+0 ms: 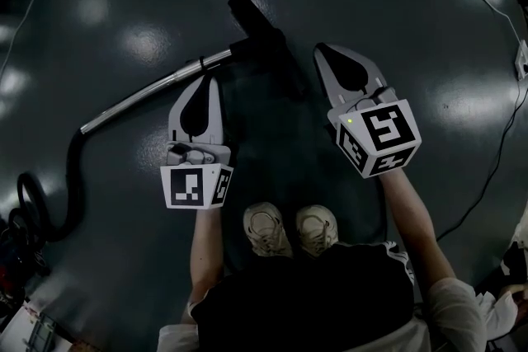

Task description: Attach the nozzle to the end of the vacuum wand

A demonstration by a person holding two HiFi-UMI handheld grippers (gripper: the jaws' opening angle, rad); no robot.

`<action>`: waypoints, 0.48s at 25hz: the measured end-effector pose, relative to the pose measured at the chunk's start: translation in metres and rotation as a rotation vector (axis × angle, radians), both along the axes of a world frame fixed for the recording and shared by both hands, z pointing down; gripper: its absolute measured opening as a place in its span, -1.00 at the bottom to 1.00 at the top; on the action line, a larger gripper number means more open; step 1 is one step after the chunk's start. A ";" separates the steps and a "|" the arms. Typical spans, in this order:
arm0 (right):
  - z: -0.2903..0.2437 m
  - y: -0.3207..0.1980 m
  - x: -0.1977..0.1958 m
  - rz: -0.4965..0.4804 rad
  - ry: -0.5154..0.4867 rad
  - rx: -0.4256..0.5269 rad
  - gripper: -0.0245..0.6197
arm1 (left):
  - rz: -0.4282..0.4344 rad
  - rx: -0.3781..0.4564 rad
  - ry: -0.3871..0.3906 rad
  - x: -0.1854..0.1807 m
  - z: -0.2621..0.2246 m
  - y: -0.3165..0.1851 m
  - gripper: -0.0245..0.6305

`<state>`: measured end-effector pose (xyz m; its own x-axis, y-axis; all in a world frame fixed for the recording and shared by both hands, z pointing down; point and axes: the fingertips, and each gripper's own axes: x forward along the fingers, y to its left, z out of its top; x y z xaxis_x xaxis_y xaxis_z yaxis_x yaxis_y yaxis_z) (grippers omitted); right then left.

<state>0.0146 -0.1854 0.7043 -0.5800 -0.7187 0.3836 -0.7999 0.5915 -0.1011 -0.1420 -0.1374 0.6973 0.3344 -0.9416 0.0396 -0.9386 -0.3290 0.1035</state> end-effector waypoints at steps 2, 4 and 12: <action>-0.002 -0.009 0.000 0.015 -0.005 0.003 -0.90 | -0.008 -0.005 0.016 -0.004 0.002 -0.009 -0.92; -0.020 -0.019 0.002 0.034 -0.012 0.001 -0.90 | -0.024 -0.004 0.029 -0.011 -0.012 -0.019 -0.92; -0.322 -0.023 -0.004 0.082 -0.045 -0.038 -0.90 | -0.040 0.033 0.020 -0.039 -0.339 -0.032 -0.92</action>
